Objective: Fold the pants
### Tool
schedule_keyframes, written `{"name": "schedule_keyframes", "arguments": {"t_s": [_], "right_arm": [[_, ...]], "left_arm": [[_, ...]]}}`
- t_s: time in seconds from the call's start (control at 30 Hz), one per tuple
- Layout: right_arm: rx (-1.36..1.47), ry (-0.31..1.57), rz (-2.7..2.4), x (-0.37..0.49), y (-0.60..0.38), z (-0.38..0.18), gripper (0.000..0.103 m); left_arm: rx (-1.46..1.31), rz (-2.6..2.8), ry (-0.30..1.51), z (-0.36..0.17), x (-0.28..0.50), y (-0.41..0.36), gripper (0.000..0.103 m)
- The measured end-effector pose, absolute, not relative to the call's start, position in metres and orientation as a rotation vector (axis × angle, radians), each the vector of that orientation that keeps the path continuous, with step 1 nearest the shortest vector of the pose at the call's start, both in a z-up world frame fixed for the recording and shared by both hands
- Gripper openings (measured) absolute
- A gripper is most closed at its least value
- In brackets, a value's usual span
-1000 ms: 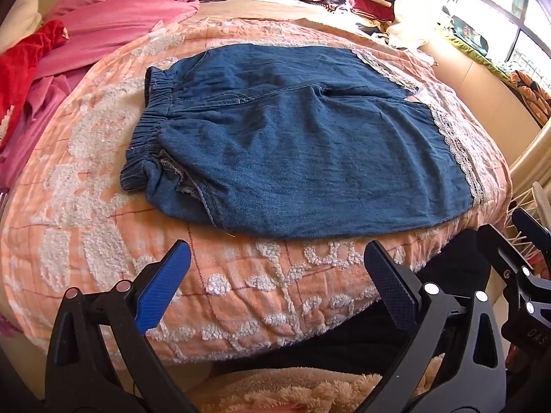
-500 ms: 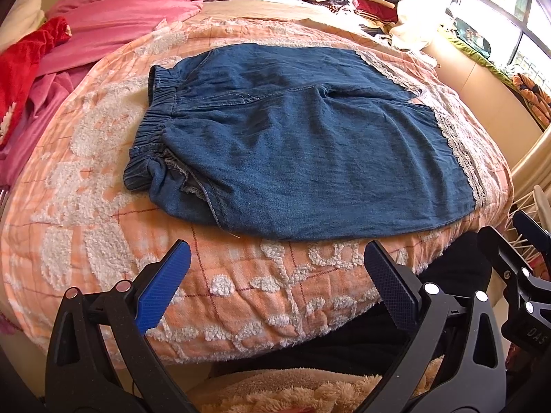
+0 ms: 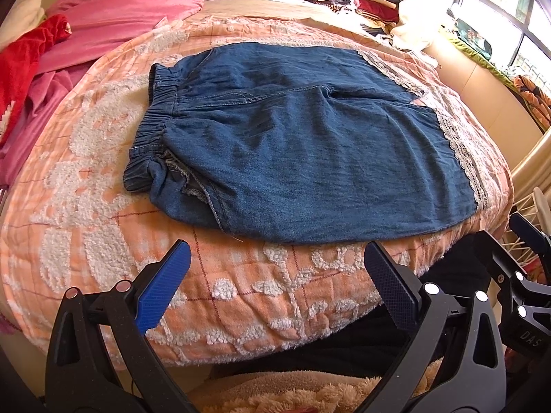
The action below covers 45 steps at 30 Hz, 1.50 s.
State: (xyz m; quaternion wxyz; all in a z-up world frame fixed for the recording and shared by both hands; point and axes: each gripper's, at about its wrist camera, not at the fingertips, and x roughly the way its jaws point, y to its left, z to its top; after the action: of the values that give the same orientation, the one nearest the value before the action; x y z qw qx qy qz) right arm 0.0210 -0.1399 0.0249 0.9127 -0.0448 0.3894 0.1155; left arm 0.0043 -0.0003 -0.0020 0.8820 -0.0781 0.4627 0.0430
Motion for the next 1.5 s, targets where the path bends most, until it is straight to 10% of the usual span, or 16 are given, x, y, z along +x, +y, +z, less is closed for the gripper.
{"name": "schedule_keyframes", "arguments": {"t_s": [1.5], "right_arm": [[-0.143, 0.842, 0.432, 0.135, -0.088, 0.042, 0.099]], "left_arm": [[-0.230, 0.160, 0.938, 0.000, 0.093, 0.089, 0.095]]}}
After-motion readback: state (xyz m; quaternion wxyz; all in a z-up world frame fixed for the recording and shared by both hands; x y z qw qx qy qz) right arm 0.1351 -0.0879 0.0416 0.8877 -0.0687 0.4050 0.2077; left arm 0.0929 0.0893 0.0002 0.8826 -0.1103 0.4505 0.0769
